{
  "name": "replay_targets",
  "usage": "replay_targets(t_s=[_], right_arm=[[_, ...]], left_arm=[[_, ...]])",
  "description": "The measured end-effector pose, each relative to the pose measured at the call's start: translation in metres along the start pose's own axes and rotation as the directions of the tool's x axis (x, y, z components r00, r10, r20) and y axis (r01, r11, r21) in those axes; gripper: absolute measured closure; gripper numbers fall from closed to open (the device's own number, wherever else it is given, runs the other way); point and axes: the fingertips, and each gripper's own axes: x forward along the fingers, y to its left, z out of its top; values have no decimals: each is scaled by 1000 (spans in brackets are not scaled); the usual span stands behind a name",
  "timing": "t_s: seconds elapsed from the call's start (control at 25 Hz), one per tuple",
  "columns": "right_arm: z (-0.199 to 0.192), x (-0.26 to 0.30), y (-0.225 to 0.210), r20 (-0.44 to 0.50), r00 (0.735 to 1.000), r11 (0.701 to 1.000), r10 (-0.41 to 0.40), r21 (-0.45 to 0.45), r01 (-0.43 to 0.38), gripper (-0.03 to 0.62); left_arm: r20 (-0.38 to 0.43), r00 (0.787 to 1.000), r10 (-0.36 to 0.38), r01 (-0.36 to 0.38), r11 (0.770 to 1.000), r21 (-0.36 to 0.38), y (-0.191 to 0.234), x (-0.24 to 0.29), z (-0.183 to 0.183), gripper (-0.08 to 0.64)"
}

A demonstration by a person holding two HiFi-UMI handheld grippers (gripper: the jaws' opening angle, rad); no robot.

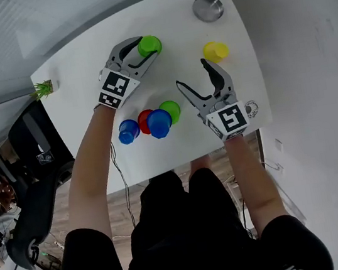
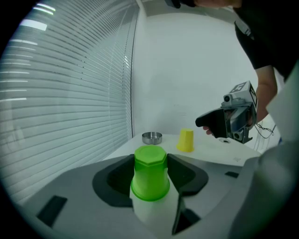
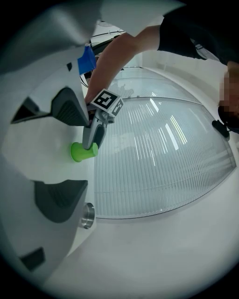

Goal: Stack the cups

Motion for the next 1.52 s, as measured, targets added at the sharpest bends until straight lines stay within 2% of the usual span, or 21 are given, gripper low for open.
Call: replay_targets(t_s=[0.2,0.44,0.8,1.16,1.52], right_arm=[[13,-13,6,7,1000,1000,1,-5,-1,236],[44,-32,22,24,999,999,26,-39,-25,241],[82,-63,62,46,994,991,103,-89,-99,245],[92,-68,104,29,981,976,192,-114,-187,248],[80,-72,125,5,974,969,228,-103,-226,250]], left_arm=[[33,998,51,-51,999,-19,-7,-32,30,330],[89,991,97,-99,995,13,-22,-83,76,330],[94,978,189,-191,982,15,-58,-173,116,330],[21,953,301,-299,952,-72,-100,-234,88,330],[-40,941,336,-339,934,-112,-136,-234,45,328]])
